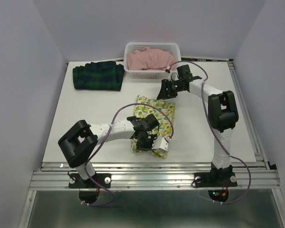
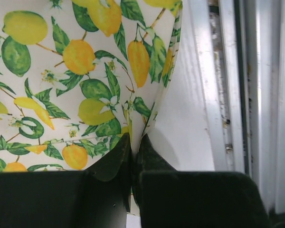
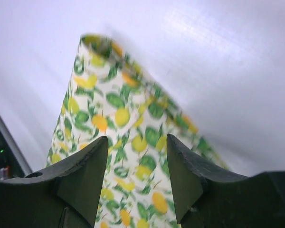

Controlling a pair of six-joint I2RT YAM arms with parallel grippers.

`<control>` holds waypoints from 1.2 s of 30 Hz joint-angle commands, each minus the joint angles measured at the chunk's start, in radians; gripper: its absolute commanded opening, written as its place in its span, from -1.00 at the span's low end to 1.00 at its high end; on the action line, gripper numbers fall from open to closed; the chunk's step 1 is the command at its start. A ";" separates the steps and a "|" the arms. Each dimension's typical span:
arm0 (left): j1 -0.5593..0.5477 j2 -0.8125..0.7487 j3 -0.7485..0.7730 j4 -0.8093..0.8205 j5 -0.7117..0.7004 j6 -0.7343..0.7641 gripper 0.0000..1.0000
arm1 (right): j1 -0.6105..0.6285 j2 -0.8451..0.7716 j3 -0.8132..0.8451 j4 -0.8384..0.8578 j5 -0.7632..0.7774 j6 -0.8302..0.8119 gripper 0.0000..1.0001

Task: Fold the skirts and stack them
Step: Fold the skirt

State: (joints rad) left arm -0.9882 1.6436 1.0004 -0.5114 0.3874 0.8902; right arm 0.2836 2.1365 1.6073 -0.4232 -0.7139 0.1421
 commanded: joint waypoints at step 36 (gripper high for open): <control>0.184 0.188 0.667 -0.325 0.059 0.012 -1.00 | 0.088 0.083 -0.239 -0.051 -0.076 -0.389 -0.49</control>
State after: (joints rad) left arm -0.8158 1.8198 1.5997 -0.8612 0.4820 0.8799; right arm 0.3458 2.1849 1.4441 -0.3798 -0.8997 -0.1951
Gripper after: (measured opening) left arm 0.136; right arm 0.255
